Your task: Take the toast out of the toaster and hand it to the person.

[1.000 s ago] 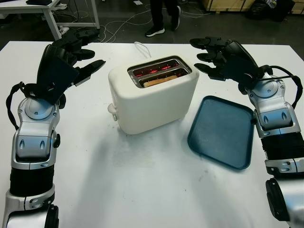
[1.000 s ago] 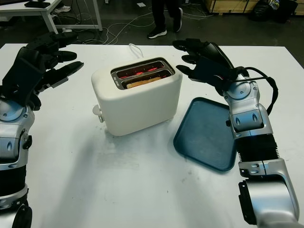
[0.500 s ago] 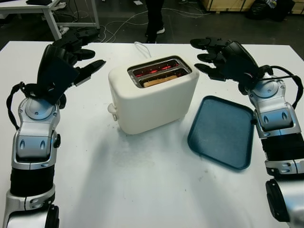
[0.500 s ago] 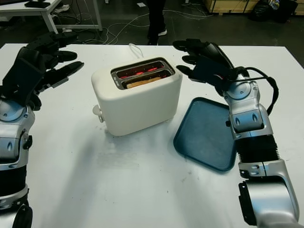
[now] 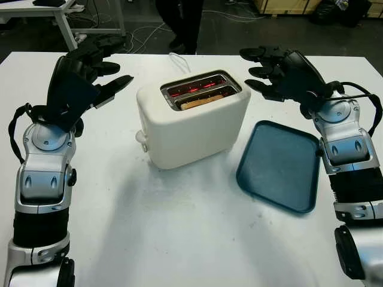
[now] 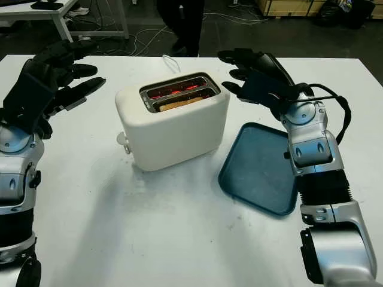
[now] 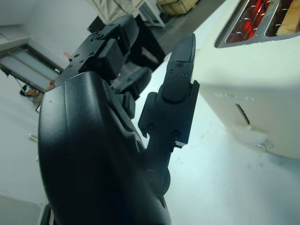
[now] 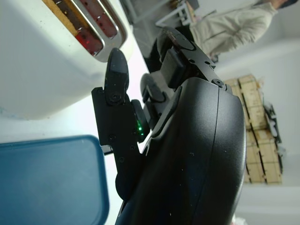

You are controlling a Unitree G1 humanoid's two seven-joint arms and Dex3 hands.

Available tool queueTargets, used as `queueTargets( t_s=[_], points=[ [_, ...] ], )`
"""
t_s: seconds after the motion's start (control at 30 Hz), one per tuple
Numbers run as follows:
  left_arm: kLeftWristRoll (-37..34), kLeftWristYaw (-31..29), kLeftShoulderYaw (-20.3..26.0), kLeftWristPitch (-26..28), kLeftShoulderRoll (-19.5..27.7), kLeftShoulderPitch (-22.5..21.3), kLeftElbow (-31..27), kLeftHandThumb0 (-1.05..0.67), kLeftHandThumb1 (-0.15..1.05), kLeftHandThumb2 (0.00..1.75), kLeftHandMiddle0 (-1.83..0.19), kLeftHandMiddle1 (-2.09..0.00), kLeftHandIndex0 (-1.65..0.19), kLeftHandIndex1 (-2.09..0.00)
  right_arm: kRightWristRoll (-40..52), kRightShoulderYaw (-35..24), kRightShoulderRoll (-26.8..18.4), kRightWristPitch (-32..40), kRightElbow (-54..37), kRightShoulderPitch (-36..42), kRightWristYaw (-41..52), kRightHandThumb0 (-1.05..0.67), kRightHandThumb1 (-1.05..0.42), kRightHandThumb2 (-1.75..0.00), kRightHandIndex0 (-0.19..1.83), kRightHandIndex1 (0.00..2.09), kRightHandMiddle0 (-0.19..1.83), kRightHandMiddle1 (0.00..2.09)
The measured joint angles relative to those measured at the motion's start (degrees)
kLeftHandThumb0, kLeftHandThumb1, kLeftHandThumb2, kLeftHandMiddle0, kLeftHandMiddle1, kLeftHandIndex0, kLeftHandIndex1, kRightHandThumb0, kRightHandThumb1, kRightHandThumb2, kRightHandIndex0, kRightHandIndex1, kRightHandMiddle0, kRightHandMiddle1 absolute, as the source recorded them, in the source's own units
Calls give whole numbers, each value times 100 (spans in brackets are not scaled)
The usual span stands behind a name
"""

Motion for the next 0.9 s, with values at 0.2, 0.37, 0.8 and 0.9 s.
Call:
queueTargets(
  t_s=[0.2,0.37,0.8,0.9],
  points=[
    [-9,-1,7,-37,0,0,1,-36,91,3,-24,-87,-46,-32,-7,1,0,0,-1,0,0,-23,-92,-36,53,0,48,0],
    [-10,-1,14,-36,0,0,1,-37,91,3,-23,-88,-45,-33,-12,5,0,1,-1,0,0,-25,-92,-36,53,1,48,0],
    [-7,-1,13,-35,0,-1,1,-37,92,2,-22,-88,-44,-34,-3,4,-1,-2,4,0,2,-32,-92,-36,53,0,48,0],
    [-7,0,12,-33,0,-1,1,-37,92,2,-23,-88,-44,-34,-4,5,-1,-2,4,0,2,-32,-92,-36,53,0,48,0]
  ],
)
